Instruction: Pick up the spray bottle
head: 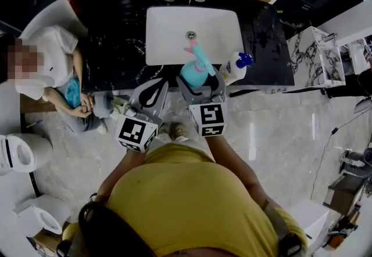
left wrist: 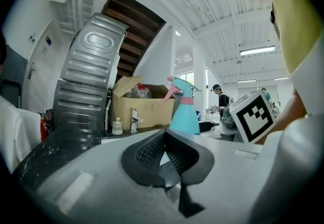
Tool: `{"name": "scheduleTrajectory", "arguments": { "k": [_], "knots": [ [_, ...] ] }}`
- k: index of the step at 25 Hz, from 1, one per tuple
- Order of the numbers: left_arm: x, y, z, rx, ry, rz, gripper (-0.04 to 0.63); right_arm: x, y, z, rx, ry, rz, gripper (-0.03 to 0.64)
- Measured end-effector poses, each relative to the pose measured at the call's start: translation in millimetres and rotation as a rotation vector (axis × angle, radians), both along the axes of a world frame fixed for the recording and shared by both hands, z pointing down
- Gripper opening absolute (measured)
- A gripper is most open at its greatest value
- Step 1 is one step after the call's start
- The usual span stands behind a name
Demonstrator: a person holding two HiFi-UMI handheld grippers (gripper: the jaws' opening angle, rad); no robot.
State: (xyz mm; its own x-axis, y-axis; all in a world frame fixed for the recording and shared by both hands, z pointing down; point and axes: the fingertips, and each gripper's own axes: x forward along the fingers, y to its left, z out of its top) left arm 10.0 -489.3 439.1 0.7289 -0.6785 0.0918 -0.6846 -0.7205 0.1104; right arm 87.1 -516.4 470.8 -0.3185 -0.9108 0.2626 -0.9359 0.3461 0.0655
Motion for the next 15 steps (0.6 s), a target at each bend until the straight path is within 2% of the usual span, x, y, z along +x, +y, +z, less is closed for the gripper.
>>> {"name": "scheduleTrajectory", "arguments": {
  "k": [8,15],
  "knots": [
    [5.2,6.5,-13.6,0.034,-0.006,-0.016,0.005,29.2,32.8,-48.1,0.066,-0.016,0.117,0.383],
    [5.3,13.9,-23.3,0.055,-0.023,-0.05,0.005,47.1,51.6,-63.9,0.113,-0.011,0.179,0.382]
  ]
}}
